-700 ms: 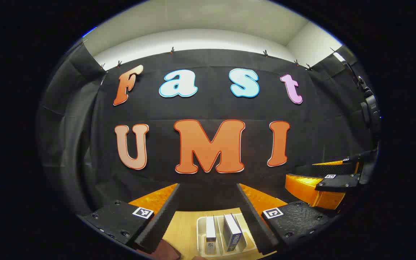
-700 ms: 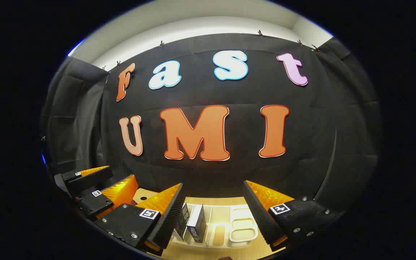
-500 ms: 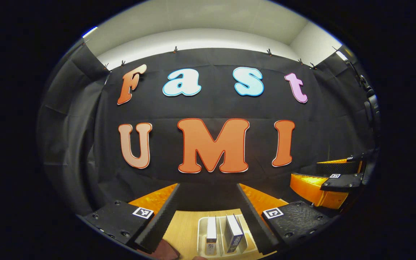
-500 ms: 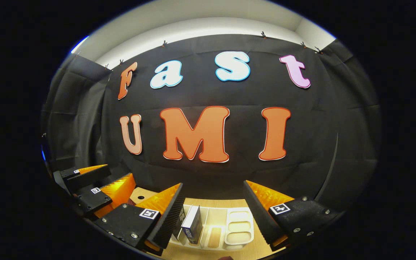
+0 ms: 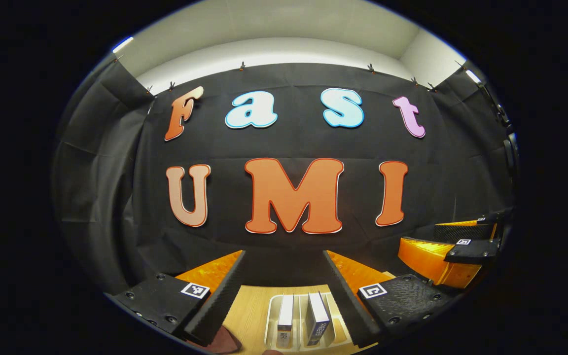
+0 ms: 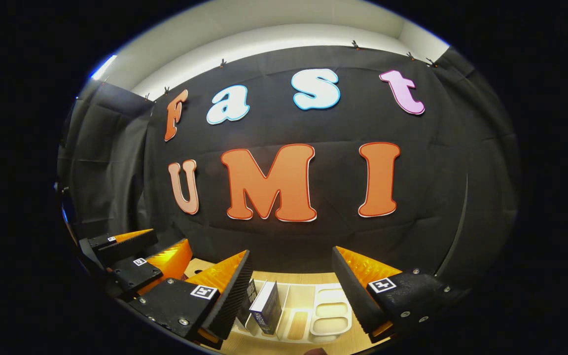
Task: Open the schoolbag, grab two books from the bookshelf and put them into the schoolbag.
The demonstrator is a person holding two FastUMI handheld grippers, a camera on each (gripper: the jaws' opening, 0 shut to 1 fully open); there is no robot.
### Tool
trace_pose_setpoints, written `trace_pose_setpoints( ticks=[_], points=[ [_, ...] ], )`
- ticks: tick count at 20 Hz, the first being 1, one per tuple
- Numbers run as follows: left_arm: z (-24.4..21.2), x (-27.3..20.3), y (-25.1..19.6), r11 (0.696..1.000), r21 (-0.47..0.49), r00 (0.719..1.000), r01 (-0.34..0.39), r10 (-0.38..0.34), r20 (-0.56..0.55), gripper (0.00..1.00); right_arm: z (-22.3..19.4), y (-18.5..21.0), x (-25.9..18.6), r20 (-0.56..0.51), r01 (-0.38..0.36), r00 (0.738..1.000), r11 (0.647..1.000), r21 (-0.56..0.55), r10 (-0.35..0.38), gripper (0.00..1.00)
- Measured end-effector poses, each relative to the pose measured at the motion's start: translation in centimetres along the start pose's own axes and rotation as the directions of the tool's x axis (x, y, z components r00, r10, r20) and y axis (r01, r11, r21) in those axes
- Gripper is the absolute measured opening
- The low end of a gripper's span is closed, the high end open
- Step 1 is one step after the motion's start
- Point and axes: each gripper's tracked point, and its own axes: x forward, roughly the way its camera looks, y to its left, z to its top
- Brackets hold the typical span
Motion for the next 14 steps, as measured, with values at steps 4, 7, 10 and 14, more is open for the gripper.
trace_pose_setpoints(
  ticks=[4, 7, 10, 14],
  points=[
    [-0.6, 0.0, -0.1, 1.0, 0.004, 1.0, 0.004, -0.004, -0.005, 0.94, -0.2, -0.1, 0.1, 0.005, 0.001, 1.0, 1.0, -0.008, -0.001, 0.95],
    [-0.6, -0.1, 0.0, 1.0, 0.001, 1.0, 0.008, -0.008, 0.004, 0.94, -0.6, -0.1, 0.4, 0.0, -0.003, 1.0, 1.0, -0.005, 0.003, 0.95],
    [-0.5, -0.1, 1.0, 1.0, 0.005, 1.0, -0.015, 0.015, 0.006, 0.94, -0.7, 0.0, 0.5, 0.0, -0.008, 1.0, 1.0, -0.007, 0.008, 0.95],
    [-0.1, -0.4, 2.2, 0.999, 0.012, 0.999, -0.034, 0.034, 0.021, 0.94, -0.3, 1.2, 0.5, 0.026, -0.021, 0.999, 1.0, -0.01, 0.021, 0.95]
  ],
)
